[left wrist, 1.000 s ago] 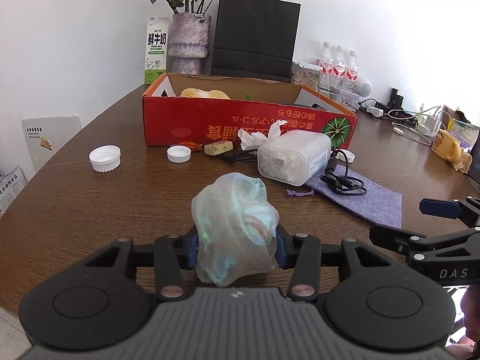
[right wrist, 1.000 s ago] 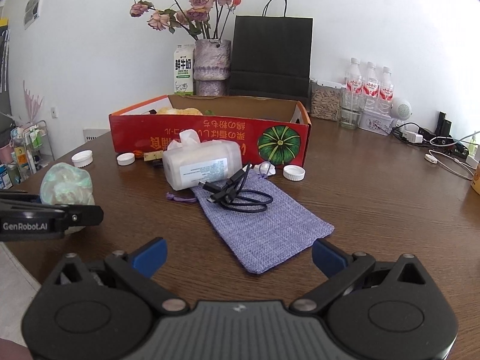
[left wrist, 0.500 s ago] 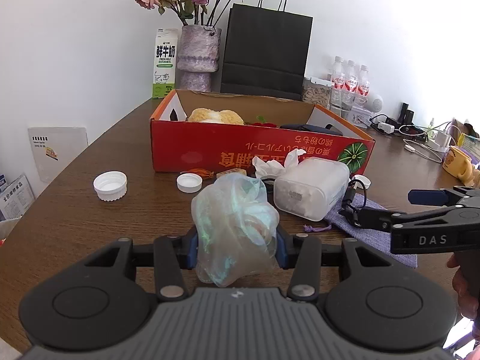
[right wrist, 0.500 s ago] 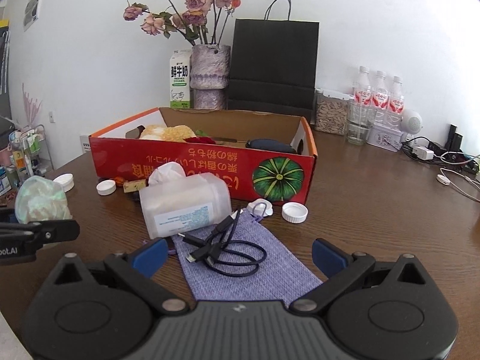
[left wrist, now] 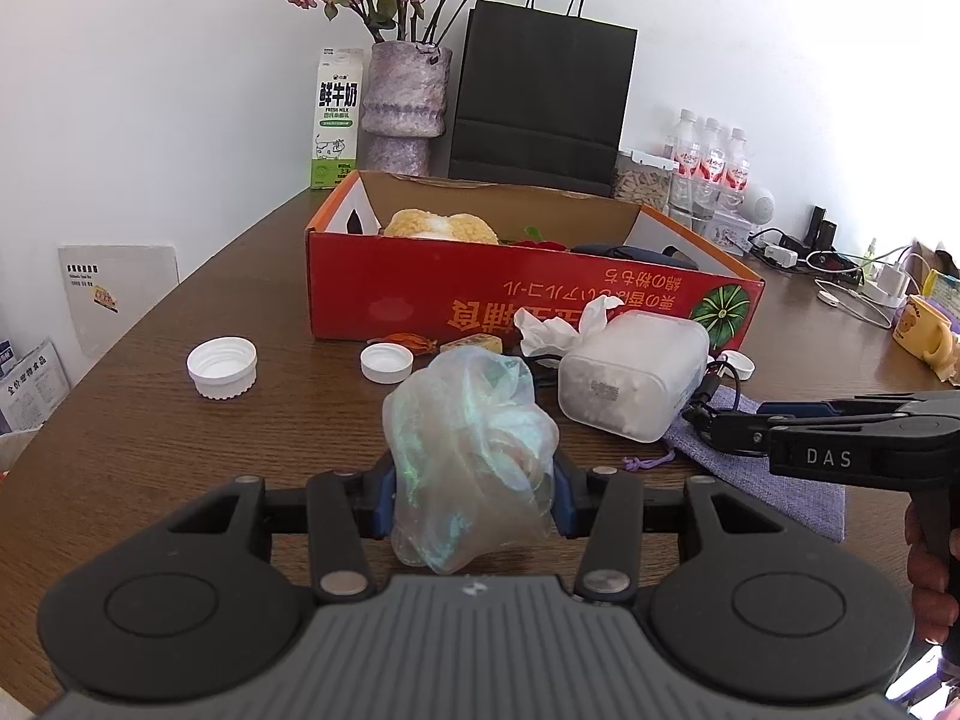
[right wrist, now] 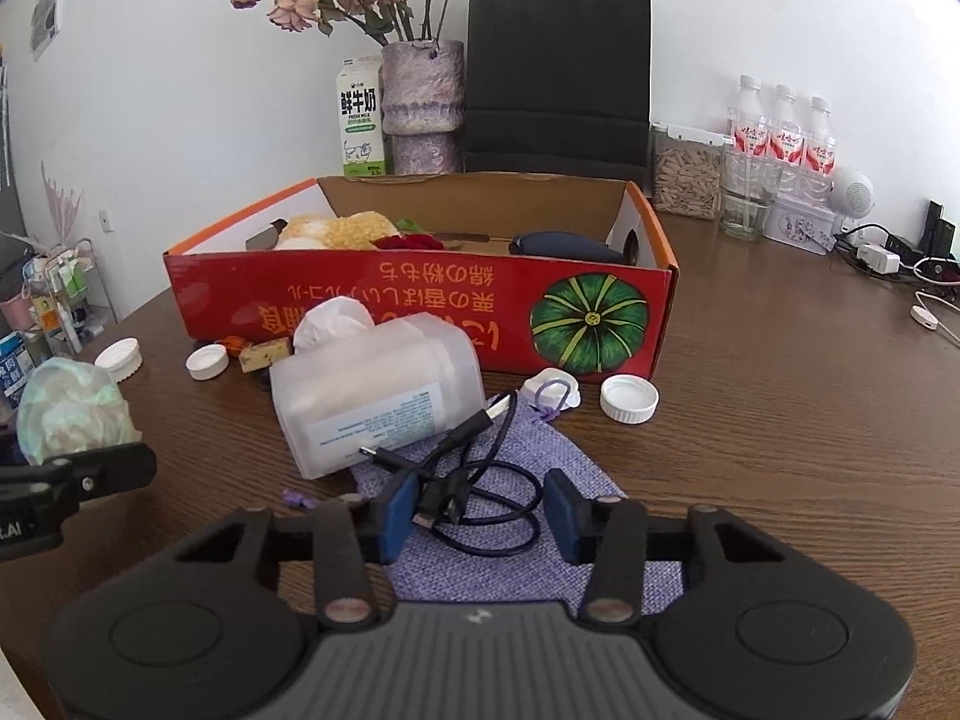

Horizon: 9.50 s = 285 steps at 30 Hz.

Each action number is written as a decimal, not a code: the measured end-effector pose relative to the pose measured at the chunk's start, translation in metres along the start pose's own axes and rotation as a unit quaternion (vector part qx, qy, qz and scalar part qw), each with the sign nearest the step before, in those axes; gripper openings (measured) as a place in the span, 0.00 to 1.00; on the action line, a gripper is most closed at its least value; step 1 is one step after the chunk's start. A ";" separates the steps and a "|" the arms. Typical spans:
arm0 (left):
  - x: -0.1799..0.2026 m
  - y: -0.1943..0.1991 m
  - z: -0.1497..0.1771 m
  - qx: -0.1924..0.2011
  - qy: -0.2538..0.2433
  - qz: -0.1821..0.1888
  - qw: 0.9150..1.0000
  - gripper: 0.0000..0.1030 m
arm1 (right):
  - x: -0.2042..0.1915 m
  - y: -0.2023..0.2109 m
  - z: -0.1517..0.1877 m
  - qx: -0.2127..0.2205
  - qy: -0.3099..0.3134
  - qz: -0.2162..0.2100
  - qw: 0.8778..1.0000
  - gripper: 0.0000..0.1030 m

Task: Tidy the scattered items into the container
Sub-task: 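Grasp the clear plastic bag with the left gripper while the right grasps the black cable, then carry the plastic bag and black cable over the box with both grippers, then open both grippers to release the bag and cable into the box, then withdraw both grippers from the box back over the table, then grasp the purple cloth pouch with the right gripper, then lift the purple pouch with the right gripper while the left grasps a white bottle cap, then carry the purple pouch and white cap over the box with both grippers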

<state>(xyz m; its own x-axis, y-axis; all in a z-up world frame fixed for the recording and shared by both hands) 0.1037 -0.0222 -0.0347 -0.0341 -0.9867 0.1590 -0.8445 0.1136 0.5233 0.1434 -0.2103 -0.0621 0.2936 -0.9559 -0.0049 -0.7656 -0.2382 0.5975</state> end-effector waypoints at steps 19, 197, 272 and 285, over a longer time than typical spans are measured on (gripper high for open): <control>0.002 0.008 -0.008 0.013 -0.007 -0.002 1.000 0.47 | 0.017 0.034 0.002 0.050 -0.018 -0.005 0.999 0.19; -0.027 -0.029 -0.021 0.059 -0.039 -0.113 0.991 1.00 | 0.022 0.013 0.025 0.000 0.027 0.020 0.999 1.00; -0.103 -0.033 -0.057 0.030 0.045 -0.135 0.989 0.39 | 0.031 0.052 -0.016 0.138 -0.052 0.028 0.989 0.06; -0.050 -0.025 -0.106 0.095 0.024 -0.068 0.993 0.39 | 0.025 0.059 -0.057 0.183 -0.035 0.020 0.982 0.06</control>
<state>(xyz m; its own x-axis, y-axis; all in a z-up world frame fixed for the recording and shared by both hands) 0.1836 0.0365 0.0327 0.1090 -0.9841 0.1401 -0.9255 -0.0490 0.3756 0.1382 -0.2380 0.0185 0.2293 -0.9720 -0.0504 -0.9337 -0.2343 0.2708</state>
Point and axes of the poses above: each gripper's, at about its wrist camera, not at the fingertips, and y roughly against the way its jaws point, x to its right, z to its underside, the point moved 4 cm from there along -y, roughly the way its jaws point, and after that the axes turned 3 degrees about y, right-handed, at the moved point
